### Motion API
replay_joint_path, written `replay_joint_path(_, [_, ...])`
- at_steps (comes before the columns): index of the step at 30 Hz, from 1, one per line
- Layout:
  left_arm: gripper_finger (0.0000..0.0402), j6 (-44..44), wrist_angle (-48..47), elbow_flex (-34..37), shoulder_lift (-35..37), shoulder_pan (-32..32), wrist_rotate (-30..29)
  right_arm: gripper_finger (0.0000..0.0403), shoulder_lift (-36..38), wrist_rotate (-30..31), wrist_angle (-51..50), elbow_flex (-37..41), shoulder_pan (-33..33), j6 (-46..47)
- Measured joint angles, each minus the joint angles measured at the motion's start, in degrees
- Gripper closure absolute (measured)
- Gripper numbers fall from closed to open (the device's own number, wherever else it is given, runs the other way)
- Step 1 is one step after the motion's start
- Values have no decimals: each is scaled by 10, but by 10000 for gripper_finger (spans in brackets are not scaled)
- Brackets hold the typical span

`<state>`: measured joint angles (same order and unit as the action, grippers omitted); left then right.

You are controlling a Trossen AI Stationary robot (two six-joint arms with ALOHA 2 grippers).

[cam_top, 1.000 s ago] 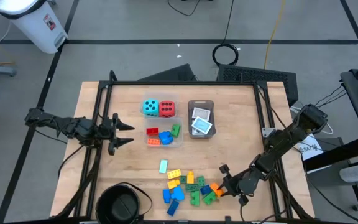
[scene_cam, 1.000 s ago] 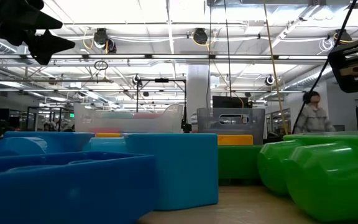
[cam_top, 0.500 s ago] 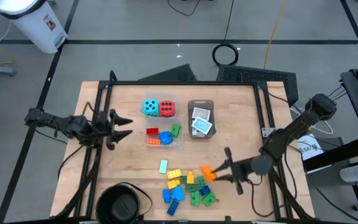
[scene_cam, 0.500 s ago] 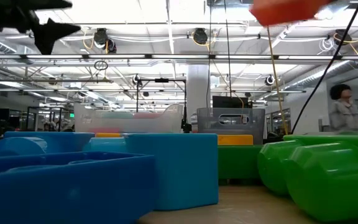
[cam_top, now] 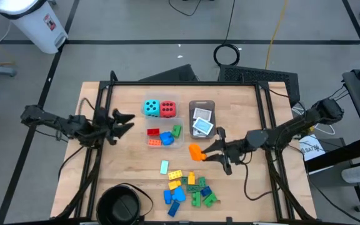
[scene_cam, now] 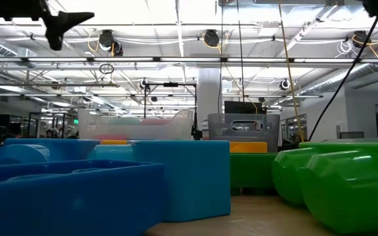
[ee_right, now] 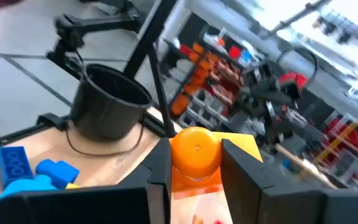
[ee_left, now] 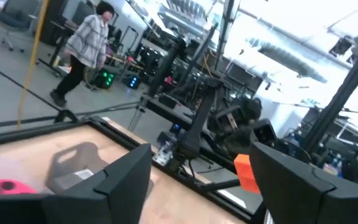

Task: Pick & Place Toys
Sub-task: Put the orange game piece into the bottom transparent bin

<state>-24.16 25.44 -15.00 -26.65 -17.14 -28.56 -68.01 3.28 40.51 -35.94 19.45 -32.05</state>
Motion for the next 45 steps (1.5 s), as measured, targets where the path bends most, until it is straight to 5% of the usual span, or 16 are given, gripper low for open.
replay_joint_path(5, [71,-4,174,-6,-166,16,21,324,0,-25,15,0,-26,-30])
replay_joint_path(10, [32,-20,317,-37,-311,42,105,324,-1,-36,54,0,-42,-58])
replay_joint_path(22, [42,-12,325,-269,-580,86,261,323,-1,-36,76,0,-41,-77])
replay_joint_path(27, [55,-42,321,-342,-646,90,346,323,-1,-36,77,0,-24,-94])
replay_joint_path(38, [70,-62,286,-398,-694,93,391,323,-1,-31,77,0,-20,-108])
replay_joint_path(45, [166,-62,282,-398,-694,94,403,323,0,-32,69,0,-34,-107])
